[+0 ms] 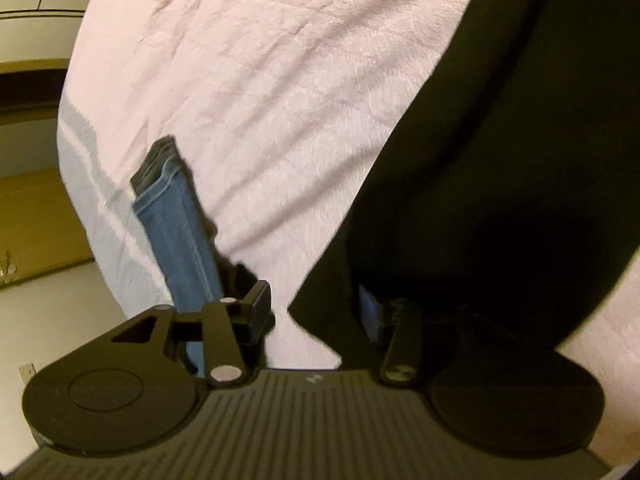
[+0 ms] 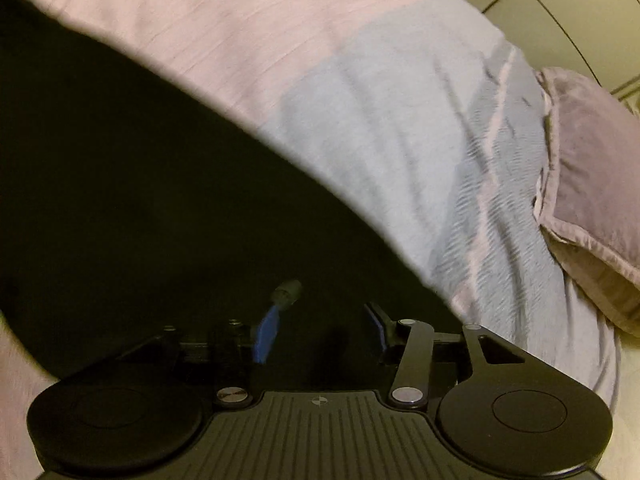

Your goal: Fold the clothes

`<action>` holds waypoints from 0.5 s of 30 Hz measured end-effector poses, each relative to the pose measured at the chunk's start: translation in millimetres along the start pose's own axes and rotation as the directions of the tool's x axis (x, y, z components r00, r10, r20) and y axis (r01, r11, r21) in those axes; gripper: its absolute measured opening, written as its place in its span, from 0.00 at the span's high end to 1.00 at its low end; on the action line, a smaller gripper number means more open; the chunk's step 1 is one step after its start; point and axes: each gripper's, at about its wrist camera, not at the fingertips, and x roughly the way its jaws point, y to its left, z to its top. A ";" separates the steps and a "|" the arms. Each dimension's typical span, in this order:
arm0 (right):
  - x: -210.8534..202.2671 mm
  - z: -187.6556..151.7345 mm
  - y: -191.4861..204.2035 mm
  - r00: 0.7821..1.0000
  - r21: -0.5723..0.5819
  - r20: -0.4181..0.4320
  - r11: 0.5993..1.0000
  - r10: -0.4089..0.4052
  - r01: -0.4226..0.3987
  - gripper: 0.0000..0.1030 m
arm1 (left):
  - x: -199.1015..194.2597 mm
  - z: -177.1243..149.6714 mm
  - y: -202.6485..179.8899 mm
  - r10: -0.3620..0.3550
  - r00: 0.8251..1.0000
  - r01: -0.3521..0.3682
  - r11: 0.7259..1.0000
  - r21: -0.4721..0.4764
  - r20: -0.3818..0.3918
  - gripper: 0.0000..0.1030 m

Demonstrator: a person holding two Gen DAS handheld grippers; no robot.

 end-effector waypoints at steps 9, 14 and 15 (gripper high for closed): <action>-42.7 -2.5 54.9 0.994 0.031 0.096 0.997 0.060 -0.064 0.52 | -40.6 -71.8 -22.7 0.066 0.996 -0.069 0.996 -0.052 -0.059 0.53; -66.4 16.0 88.3 0.984 0.038 0.152 0.995 0.090 -0.097 0.51 | -55.1 -99.2 -34.1 0.051 0.999 -0.052 0.993 -0.109 -0.012 0.51; -71.5 21.6 95.6 0.983 0.048 0.159 0.993 0.097 -0.106 0.51 | -54.8 -102.1 -37.1 0.047 0.999 -0.045 0.992 -0.114 0.012 0.50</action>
